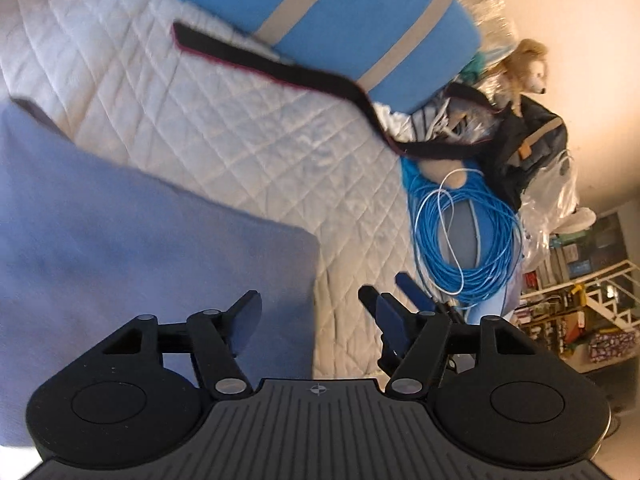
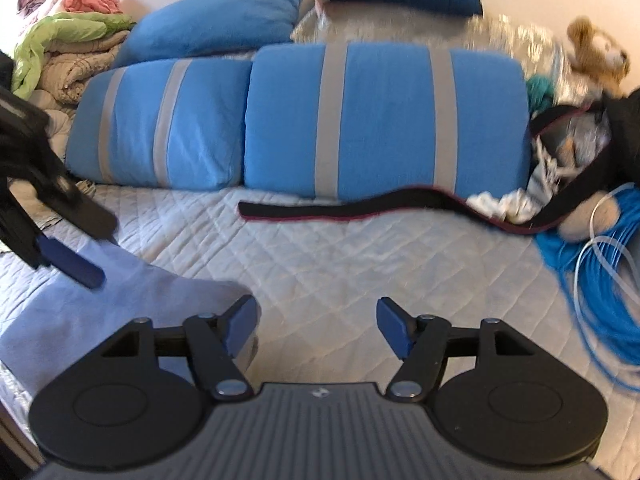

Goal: Fold clothes

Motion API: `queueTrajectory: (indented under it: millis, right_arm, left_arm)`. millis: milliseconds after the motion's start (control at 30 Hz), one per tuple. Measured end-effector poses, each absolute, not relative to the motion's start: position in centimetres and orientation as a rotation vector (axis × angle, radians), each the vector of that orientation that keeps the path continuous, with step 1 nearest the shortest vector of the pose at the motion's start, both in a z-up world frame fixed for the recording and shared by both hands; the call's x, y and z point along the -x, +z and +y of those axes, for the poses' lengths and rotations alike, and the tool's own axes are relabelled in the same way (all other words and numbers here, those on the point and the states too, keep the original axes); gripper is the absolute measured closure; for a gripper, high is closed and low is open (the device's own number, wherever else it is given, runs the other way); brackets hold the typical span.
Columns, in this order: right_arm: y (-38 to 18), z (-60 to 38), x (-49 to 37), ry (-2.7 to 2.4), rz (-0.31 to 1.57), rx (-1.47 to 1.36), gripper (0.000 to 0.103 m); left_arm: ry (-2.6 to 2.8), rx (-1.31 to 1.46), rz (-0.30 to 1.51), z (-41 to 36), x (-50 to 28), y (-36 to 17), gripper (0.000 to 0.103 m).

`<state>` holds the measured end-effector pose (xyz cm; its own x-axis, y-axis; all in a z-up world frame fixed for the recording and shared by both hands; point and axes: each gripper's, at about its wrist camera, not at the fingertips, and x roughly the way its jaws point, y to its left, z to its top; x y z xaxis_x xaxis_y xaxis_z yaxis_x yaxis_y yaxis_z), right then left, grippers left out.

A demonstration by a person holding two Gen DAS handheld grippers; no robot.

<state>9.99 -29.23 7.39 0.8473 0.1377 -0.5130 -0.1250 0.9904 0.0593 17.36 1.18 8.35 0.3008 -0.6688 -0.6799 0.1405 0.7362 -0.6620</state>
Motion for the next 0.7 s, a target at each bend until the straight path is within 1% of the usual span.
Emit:
queueTrajectory:
  millis: [233,300,333,367,433,500,567,633,667,700]
  right_arm:
    - [6.0,-30.4,-11.4,0.228,0.698,-0.213,0.021]
    - [5.4,-30.5,-11.9,0.276,0.749,-0.278,0.020]
    - [5.0,-30.6,-12.2,0.297,0.777,-0.318,0.020]
    - [4.6,-30.7,-12.6,0.317,0.810,-0.366,0.019]
    - [3.4,-30.9,-13.4,0.348,0.894,-0.481,0.019]
    - [2.0,-31.1,-14.3,0.346,0.973,-0.589,0.019]
    - [1.5,-31.0,-14.6,0.352,0.999,-0.618,0.020]
    - [1.3,-30.7,-14.7,0.362,1.007,-0.621,0.029]
    - [1.3,-30.5,-14.7,0.370,1.003,-0.614,0.040]
    - [1.6,-30.3,-14.5,0.380,0.990,-0.599,0.049]
  left_arm:
    - [-0.462,0.428,1.027,6.1,-16.6,10.3,0.040]
    - [-0.447,0.399,0.959,7.2,-15.8,10.6,0.039]
    - [-0.444,0.384,0.921,7.7,-15.3,10.7,0.036]
    - [-0.443,0.370,0.881,8.2,-14.8,10.8,0.030]
    - [-0.444,0.360,0.818,9.0,-14.0,10.4,0.024]
    - [-0.425,0.381,0.798,10.0,-13.7,9.8,0.024]
    - [-0.406,0.410,0.808,10.9,-13.6,9.1,0.023]
    - [-0.385,0.422,0.809,11.8,-13.5,8.5,0.023]
    - [-0.372,0.425,0.804,12.3,-13.4,8.3,0.023]
    - [-0.362,0.430,0.796,12.8,-13.2,8.1,0.023]
